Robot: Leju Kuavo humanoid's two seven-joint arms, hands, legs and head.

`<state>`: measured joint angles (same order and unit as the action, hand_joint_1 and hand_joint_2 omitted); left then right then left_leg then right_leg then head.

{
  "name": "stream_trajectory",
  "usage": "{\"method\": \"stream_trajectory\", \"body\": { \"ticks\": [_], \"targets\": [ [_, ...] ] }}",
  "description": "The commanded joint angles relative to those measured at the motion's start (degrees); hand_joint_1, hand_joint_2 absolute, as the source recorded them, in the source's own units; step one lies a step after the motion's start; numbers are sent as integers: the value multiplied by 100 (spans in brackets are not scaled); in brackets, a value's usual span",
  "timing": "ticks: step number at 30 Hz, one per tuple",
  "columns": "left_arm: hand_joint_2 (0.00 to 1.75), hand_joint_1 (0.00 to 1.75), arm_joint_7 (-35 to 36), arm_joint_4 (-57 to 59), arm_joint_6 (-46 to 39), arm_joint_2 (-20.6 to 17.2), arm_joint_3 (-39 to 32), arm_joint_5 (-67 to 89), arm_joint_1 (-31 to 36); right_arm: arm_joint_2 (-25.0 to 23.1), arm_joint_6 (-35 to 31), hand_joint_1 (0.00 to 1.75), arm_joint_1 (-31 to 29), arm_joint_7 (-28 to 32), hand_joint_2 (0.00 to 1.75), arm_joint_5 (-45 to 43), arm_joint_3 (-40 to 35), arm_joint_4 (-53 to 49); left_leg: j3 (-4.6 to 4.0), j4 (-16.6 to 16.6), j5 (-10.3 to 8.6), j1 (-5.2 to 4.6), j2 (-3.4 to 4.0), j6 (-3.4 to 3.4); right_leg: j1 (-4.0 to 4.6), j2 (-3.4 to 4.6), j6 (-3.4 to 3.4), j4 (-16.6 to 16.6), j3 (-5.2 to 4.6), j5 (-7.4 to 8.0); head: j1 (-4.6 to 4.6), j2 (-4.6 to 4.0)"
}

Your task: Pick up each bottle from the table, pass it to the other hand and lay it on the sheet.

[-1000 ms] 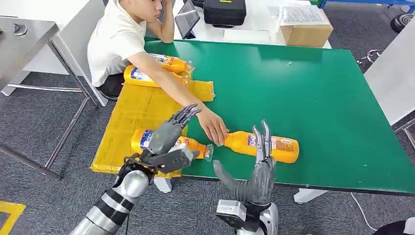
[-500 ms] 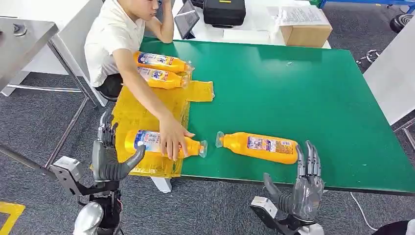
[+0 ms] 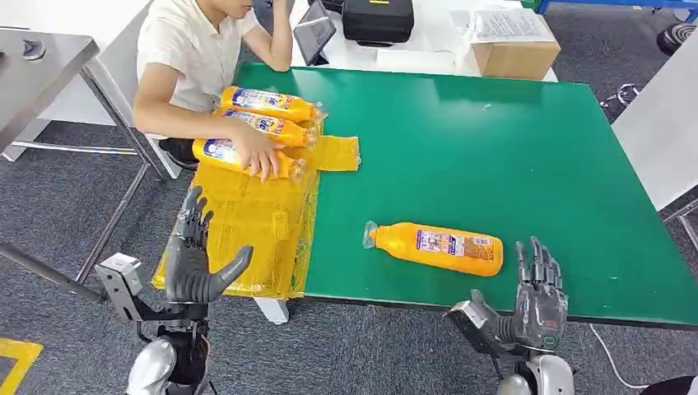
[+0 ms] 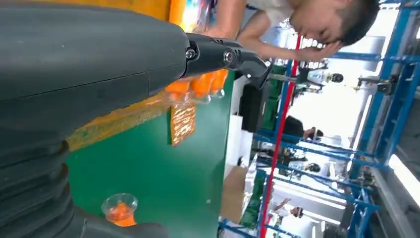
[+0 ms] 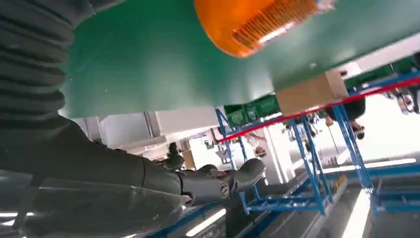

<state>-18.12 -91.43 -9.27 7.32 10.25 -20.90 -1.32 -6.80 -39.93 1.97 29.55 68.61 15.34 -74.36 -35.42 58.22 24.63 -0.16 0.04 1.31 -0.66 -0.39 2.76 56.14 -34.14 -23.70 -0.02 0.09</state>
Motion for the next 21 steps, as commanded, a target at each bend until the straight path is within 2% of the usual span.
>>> {"method": "stream_trajectory", "body": {
  "ticks": [1,2,6,15,21],
  "targets": [
    [175,0,84,612,33,-56,224,-3,304,485,-7,0,-545,-293,0,0,-509,1300,21,-8,3,3,2,-7,3,3,-7,-7,20,-3,0,0],
    [175,0,101,719,48,-55,299,-2,378,628,-7,0,-699,-481,0,-79,-840,1629,28,-10,4,6,5,-8,6,7,-9,-11,26,-1,-2,0],
    [175,0,115,969,35,-21,471,66,584,729,-7,0,-1053,-715,0,-94,-1259,2161,28,-10,3,8,12,-6,6,15,-7,-11,26,2,-2,0],
    [175,0,118,1250,-21,13,604,124,811,636,-7,0,-1363,-894,0,-71,-1681,2666,31,-7,6,7,3,-9,5,5,-10,-5,31,-6,-2,0],
    [175,0,262,1529,160,28,790,81,948,814,-7,0,-1835,-1345,0,212,-2117,3190,24,-5,2,4,8,-6,2,9,-6,-3,21,-1,-2,0]
  ]
}}
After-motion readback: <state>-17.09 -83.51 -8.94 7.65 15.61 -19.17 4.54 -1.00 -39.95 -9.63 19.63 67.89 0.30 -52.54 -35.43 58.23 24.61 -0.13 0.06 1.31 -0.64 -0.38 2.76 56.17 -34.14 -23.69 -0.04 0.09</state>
